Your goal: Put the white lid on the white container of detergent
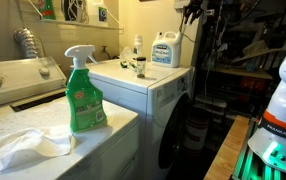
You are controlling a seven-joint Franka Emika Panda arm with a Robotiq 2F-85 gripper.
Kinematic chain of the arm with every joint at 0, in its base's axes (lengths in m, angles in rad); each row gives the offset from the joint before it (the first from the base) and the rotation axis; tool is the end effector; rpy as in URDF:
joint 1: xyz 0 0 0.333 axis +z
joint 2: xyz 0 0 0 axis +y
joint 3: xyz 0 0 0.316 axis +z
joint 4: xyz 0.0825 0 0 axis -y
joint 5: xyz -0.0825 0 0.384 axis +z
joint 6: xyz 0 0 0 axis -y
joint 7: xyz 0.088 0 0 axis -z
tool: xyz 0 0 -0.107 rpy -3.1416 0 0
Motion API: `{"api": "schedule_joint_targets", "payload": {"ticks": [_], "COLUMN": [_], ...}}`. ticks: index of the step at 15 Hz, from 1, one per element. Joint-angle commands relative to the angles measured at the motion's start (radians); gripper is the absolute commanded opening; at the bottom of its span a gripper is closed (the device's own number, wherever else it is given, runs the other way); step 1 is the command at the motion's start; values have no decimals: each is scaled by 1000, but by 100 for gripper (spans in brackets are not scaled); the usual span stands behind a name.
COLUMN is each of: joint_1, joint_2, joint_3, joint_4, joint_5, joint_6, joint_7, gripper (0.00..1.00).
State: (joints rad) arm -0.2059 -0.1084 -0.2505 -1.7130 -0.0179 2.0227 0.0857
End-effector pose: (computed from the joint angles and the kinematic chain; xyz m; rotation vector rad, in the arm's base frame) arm 0.4981 -0.2547 0.6615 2.9006 -0.8058 0.6251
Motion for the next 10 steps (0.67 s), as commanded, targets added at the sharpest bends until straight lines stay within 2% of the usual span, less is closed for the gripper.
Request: {"api": "schedule_joint_targets", "payload": {"ticks": [1,6,10], "joint_1": [-20,-46,-60], "joint_2": [133,271,353], "joint_3": [-12,-13,-7], "joint_4": [186,365,458], "joint_5": [60,99,117], "joint_6": [-115,-211,-207], "joint_7": [8,79,169], "gripper": [12,12,12]}}
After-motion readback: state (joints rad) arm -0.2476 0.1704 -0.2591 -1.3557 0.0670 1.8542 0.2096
